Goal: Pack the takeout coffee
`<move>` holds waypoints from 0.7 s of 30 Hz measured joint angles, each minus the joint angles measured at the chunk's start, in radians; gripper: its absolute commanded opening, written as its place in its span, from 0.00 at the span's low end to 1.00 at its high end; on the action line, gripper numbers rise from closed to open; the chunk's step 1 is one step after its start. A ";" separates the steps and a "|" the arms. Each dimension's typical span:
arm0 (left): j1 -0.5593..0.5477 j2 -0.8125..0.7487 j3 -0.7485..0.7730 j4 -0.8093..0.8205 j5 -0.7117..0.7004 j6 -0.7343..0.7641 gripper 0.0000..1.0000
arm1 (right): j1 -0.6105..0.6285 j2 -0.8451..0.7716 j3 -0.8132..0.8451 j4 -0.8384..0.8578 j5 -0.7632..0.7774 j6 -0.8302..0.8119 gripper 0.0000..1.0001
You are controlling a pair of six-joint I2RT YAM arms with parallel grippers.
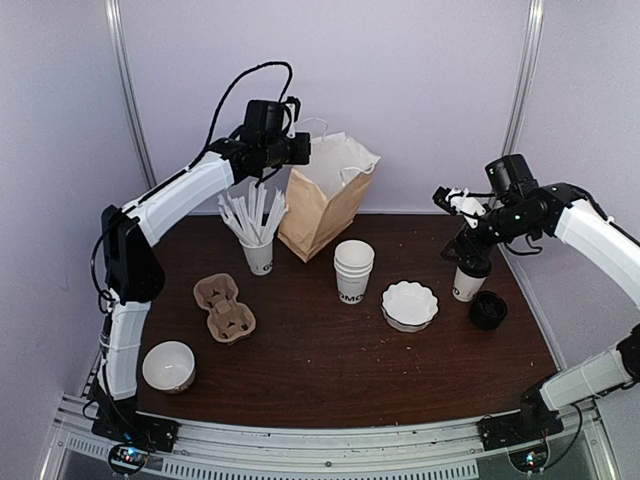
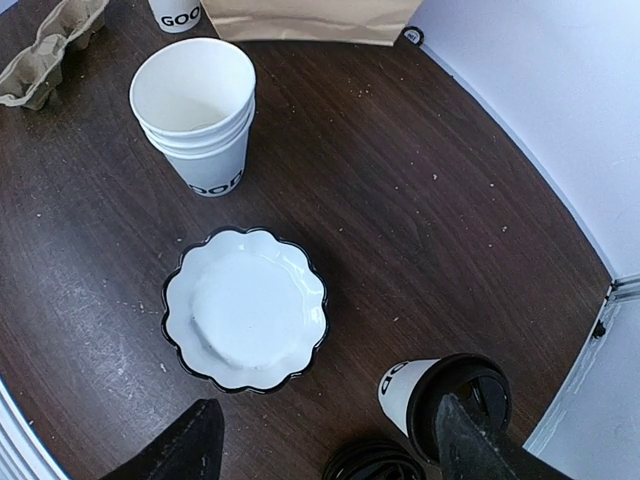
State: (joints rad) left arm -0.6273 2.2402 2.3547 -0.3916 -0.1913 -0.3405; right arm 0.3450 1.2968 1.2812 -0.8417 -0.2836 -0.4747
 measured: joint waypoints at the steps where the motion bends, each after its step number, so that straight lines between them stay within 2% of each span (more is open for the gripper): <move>1: 0.000 -0.025 -0.016 0.020 0.019 0.005 0.00 | -0.004 -0.002 0.000 0.001 0.000 0.000 0.76; 11: -0.020 -0.340 -0.139 0.157 0.219 0.028 0.00 | -0.083 -0.002 0.006 0.003 -0.016 0.021 0.76; 16: -0.034 -0.463 -0.158 0.172 0.372 0.010 0.00 | -0.120 -0.002 0.014 0.006 -0.016 0.036 0.76; 21: -0.037 -0.563 -0.258 0.134 0.554 -0.047 0.00 | -0.144 -0.005 0.024 0.009 -0.016 0.038 0.76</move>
State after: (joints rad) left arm -0.6643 1.6768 2.0964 -0.2573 0.3622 -0.3870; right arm 0.2012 1.2922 1.3048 -0.8330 -0.2996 -0.4370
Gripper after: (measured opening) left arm 0.010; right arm 0.764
